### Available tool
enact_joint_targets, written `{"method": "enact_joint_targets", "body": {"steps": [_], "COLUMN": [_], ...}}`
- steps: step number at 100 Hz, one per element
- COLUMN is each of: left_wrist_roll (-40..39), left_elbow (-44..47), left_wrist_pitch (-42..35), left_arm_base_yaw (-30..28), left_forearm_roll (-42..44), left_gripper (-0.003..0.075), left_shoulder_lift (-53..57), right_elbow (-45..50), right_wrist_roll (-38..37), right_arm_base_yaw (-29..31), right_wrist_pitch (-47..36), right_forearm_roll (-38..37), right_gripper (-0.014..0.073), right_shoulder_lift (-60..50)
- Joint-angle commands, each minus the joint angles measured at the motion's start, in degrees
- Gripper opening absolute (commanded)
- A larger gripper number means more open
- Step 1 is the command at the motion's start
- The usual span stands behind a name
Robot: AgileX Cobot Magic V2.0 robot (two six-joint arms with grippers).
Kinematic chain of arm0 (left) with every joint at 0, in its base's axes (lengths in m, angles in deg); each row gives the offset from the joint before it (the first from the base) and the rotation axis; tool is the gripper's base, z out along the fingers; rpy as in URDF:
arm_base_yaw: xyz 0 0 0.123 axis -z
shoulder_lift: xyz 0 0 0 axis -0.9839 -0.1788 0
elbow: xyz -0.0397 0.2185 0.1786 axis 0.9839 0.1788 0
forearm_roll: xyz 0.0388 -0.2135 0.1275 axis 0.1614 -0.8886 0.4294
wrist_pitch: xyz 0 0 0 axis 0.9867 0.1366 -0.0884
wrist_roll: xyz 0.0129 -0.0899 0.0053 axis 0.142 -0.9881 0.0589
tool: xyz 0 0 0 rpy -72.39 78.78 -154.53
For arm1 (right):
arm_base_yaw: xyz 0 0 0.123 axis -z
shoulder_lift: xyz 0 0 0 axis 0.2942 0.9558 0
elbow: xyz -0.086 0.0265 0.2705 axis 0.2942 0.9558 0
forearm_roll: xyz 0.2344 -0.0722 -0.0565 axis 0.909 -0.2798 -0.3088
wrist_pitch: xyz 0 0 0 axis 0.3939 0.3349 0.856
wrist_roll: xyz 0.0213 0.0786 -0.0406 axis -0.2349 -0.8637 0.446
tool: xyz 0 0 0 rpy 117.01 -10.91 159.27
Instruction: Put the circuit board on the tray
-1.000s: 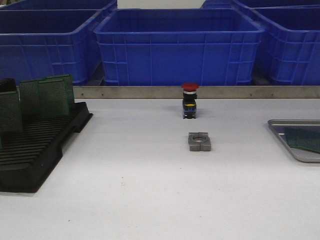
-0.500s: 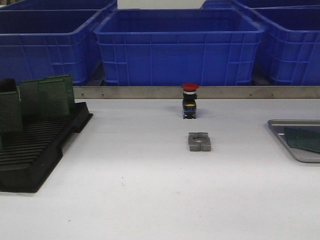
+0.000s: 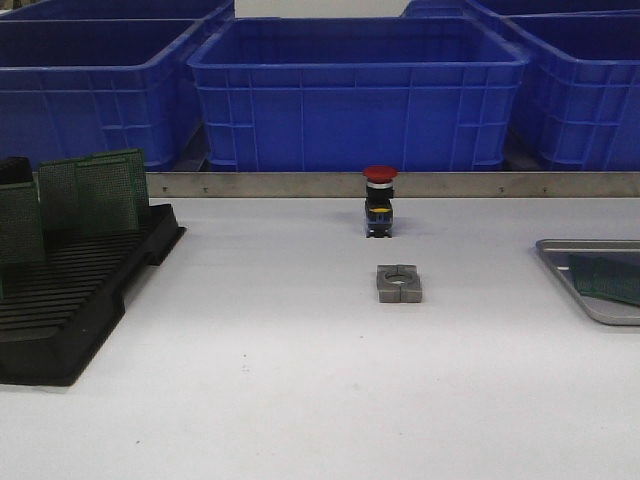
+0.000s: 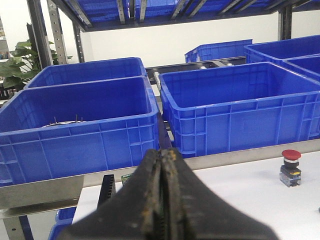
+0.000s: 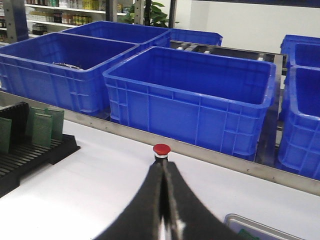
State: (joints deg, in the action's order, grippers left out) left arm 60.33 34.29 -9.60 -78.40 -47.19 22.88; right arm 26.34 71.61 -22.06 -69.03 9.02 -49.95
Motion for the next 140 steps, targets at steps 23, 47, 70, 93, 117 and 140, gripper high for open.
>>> {"method": "enact_joint_targets", "body": {"steps": [23,47,70,93,117,140], "left_wrist_roll": [-0.4,-10.3,-54.3,-56.9,-59.0,-58.7], "left_elbow": [-1.6,0.8,6.2,16.1,20.1,20.1], "left_wrist_pitch": [-2.9,-5.1,-10.4,-15.4,-7.1,-5.3], "left_arm_base_yaw": [-0.1,-0.1,-0.1,0.1,0.5,0.5], "left_forearm_roll": [-1.1,11.9,51.5,53.8,53.6,53.6], "left_gripper": [-0.0020,-0.0020,-0.0020,-0.0020,-0.0020,-0.0020], "left_shoulder_lift": [-0.5,-0.5,-0.2,7.4,10.2,10.2], "right_elbow": [-1.6,-1.6,-1.6,-1.6,-1.6,-1.6], "right_wrist_roll": [0.4,0.4,0.4,0.4,0.4,0.4], "right_arm_base_yaw": [0.0,0.0,0.0,0.0,0.0,0.0], "right_wrist_pitch": [3.7,6.3,8.0,8.8,9.7,10.5], "right_forearm_roll": [0.9,0.9,0.9,0.9,1.0,1.0], "right_gripper": [-0.0107,-0.0107,-0.0107,-0.0107,-0.0107,-0.0107], "right_shoulder_lift": [0.4,0.4,0.4,0.4,0.4,0.4]}}
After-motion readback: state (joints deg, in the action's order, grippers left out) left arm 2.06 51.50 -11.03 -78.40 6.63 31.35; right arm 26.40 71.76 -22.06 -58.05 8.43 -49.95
